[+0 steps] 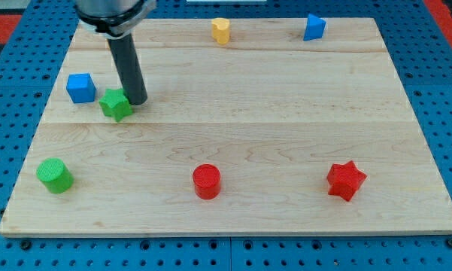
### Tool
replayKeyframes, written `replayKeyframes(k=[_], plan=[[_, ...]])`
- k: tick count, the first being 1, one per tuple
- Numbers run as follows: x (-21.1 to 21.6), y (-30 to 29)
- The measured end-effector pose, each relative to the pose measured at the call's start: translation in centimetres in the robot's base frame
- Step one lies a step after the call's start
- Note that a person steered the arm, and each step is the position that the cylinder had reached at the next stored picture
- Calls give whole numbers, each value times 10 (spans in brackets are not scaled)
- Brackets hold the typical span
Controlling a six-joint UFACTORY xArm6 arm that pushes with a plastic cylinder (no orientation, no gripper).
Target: Move yellow blocks towards green star and blue cube
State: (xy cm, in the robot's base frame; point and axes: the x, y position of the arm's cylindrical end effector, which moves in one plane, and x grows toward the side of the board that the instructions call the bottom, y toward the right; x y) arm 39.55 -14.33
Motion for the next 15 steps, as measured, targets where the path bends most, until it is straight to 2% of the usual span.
replayKeyframes(k=[1, 3, 4, 5, 6, 7, 8, 9, 10, 12, 14, 15], plan=[[26, 35], [23, -57], [17, -40], [-16, 21], [-70, 15], [-111, 37], [-166, 17], [-202, -40], [-190, -48], [-141, -31], [-152, -74], [-151, -76]])
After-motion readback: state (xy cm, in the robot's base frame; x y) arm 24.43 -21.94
